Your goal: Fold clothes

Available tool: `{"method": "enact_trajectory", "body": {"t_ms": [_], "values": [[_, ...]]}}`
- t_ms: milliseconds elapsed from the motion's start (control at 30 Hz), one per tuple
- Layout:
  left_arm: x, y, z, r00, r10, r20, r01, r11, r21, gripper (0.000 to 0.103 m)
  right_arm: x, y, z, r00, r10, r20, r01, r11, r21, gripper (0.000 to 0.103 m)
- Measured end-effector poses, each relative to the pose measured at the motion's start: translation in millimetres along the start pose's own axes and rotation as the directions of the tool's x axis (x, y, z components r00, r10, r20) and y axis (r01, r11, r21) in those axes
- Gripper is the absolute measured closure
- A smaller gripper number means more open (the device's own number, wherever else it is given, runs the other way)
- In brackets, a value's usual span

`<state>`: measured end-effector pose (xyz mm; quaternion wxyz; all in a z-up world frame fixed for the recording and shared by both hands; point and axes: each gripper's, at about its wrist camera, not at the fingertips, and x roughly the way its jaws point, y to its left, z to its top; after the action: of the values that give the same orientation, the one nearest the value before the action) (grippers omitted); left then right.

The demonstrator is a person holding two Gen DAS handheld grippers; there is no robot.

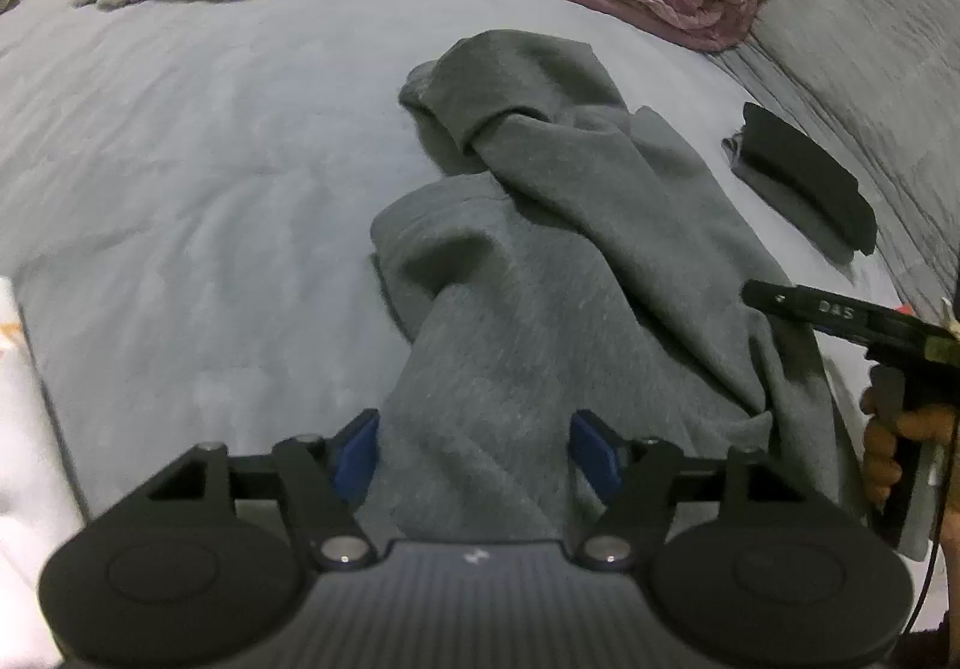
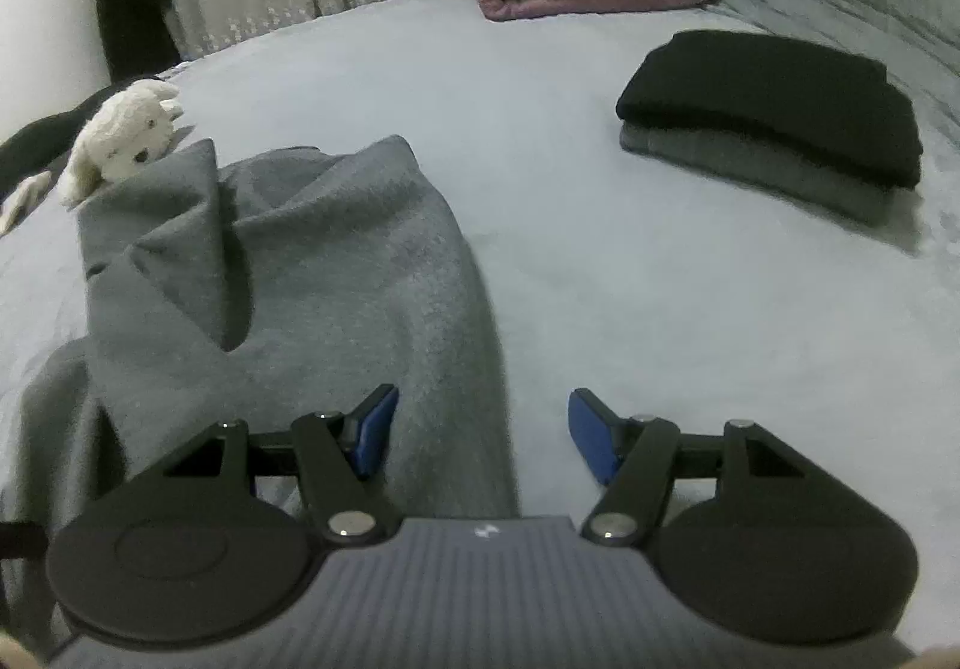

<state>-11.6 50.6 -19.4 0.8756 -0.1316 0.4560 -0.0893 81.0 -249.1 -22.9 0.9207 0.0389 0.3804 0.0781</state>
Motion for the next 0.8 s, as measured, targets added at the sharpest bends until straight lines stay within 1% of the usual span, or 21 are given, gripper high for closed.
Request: {"method": "enact_trajectory", "body": {"t_ms": [200,233,300,367,500,567,800], "values": [[0.5,0.8,3.6,1.000,-0.009,-0.018,0.009,1.000,0.015,0.031,9.4,12.2,3.4,0.999,-0.034,0.028,0.035,0.999,-0.040,0.037],[0.4,1.0,3.7,1.000,-0.010,-0.020,0.010,1.000,0.016,0.031,10.8,14.5,4.0,0.999,-0.037,0.034,0.039,0.998,-0.046,0.040],[-0.2,1.2,4.1,1.000,-0.008,-0.022,0.008,1.000,0.015,0.031,12.4,18.2,4.4,0.998,-0.035,0.047,0.037,0.998,-0.047,0.054],[-1.0,0.4,3.9,1.000,-0.002,-0.024,0.002,1.000,0.017,0.031,13.6,22.0,4.7,0.998,-0.031,0.059,0.034,0.998,-0.049,0.081],[-3.3,-1.0,2.8,1.000,0.011,-0.028,-0.010,1.000,0.026,0.030,6.9,29.3,5.5,0.995,-0.046,0.087,0.052,0.996,-0.068,0.098],[-4.6,-1.5,2.0,0.999,0.017,-0.031,-0.016,0.999,0.033,0.029,0.8,27.5,8.0,0.993,-0.049,0.106,0.055,0.997,-0.051,0.100],[-6.8,-4.6,-1.9,0.999,0.043,-0.033,-0.041,0.998,0.054,0.028,-29.3,11.3,17.1,0.981,-0.087,0.175,0.086,0.996,0.014,0.100]]}}
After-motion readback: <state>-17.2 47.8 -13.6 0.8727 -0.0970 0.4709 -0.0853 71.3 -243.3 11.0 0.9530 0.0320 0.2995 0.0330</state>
